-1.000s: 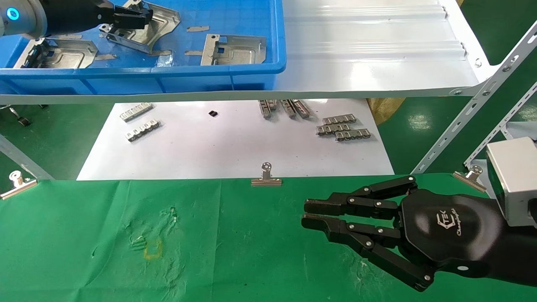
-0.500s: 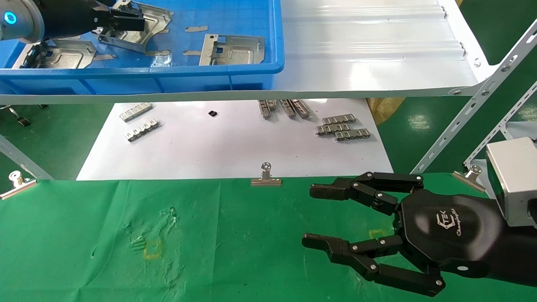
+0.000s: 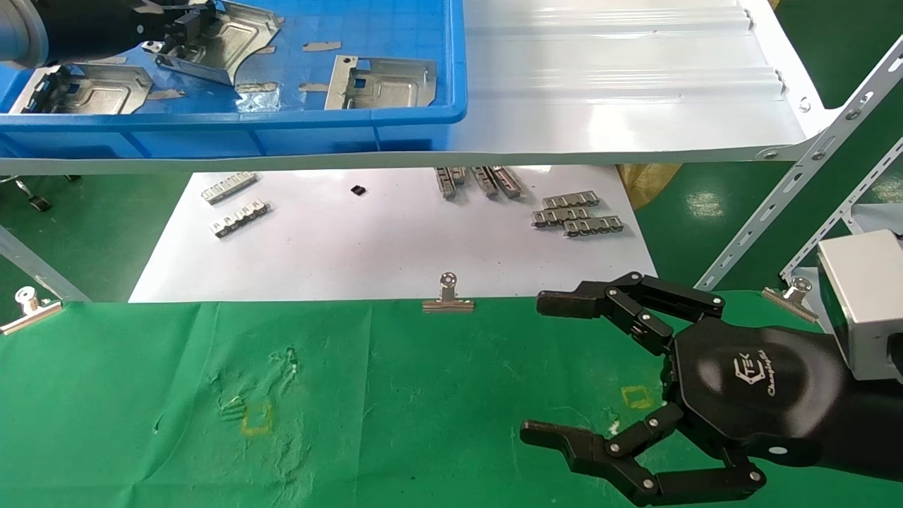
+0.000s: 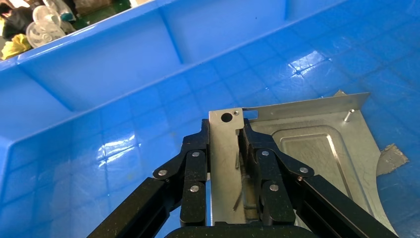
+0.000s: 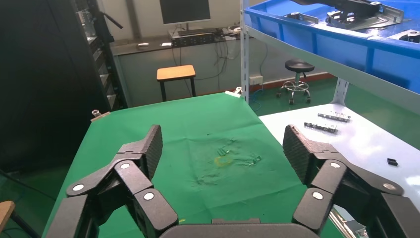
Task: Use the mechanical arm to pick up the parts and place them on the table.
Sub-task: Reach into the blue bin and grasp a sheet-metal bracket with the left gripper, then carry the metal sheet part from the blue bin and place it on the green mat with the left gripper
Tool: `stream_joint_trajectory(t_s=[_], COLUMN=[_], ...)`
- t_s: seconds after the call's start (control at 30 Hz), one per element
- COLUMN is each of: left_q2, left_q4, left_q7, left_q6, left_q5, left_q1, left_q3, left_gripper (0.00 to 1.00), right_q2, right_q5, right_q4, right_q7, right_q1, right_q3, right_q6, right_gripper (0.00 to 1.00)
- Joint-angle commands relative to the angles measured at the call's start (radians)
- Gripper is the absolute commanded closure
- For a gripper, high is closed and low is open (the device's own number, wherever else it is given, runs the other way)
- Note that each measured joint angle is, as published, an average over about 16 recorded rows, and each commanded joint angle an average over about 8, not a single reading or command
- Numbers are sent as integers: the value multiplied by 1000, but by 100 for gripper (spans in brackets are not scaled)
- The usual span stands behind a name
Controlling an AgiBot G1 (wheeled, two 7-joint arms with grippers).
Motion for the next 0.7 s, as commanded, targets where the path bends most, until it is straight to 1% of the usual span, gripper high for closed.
stream_joint_trajectory(t_s=[0.03,0.27,0.43,0.57,0.7], left_q2=[-3,-13,-30,-52,-85], left_q4=[0,-11,-38,-73,-117], left_q7=[-1,-7,5,39,99], left_q6=[6,19,74,183,363], left_q5=[0,-20,-54,-82,-111], left_q1=[-1,-11,-30,-44,-47], left_q3=[0,-14,-37,-55,-69], left_gripper=[100,100,100,100,100], right_q2=[0,0,0,0,0], right_q5=[0,0,0,0,0], right_q4=[0,0,0,0,0], right_q7=[0,0,0,0,0], right_q1=[0,0,0,0,0], right_q3=[0,0,0,0,0], right_q6=[0,0,0,0,0], right_gripper=[0,0,0,0,0])
